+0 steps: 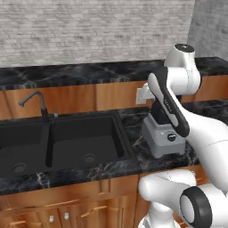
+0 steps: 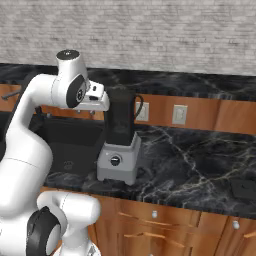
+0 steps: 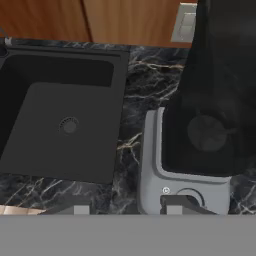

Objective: Close the lid blender by securely placing the lid on top.

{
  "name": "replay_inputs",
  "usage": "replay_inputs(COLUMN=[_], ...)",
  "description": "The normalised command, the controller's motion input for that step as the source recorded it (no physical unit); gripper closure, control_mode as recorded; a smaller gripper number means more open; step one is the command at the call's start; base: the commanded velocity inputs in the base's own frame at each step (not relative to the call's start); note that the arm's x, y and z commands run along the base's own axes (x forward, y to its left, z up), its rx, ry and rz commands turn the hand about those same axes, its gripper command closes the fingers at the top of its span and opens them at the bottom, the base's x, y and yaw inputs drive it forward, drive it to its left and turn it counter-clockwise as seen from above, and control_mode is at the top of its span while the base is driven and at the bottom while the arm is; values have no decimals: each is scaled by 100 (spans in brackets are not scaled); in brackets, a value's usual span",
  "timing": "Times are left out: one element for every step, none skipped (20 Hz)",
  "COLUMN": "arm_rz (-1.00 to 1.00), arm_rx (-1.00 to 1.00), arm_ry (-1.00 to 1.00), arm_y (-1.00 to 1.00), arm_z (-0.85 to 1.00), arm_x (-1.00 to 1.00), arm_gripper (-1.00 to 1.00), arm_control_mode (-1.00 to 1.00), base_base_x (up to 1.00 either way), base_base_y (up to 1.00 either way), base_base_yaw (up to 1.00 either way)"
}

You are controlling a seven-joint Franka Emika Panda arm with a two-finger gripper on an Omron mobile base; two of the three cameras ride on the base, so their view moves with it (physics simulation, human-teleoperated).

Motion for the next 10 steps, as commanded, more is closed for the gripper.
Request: replay_inputs(arm_rz=[0,0,0,0,0,0,0,0,0,0], arm_rx=[0,0,0,0,0,0,0,0,0,0], arm_ry=[0,0,0,0,0,0,0,0,0,0], arm_y=[0,0,0,0,0,0,0,0,0,0], arm_z=[0,0,0,0,0,0,0,0,0,0], arm_x=[-3,0,0,0,0,0,0,0,0,0], arm_gripper=[-100,-100,-100,-100,-100,-100,-100,-100,-100,-100], arm_control_mode=[-100,100,100,100,100,100,100,100,100,100], base_base_x=[0,0,-11,-32,-72,-74,-68,-76,-54,-54], base_base_y=[0,0,0,0,-16,-34,-53,-76,-89,-100], base_base_yaw=[0,0,0,0,-5,-12,-13,-15,-17,-18])
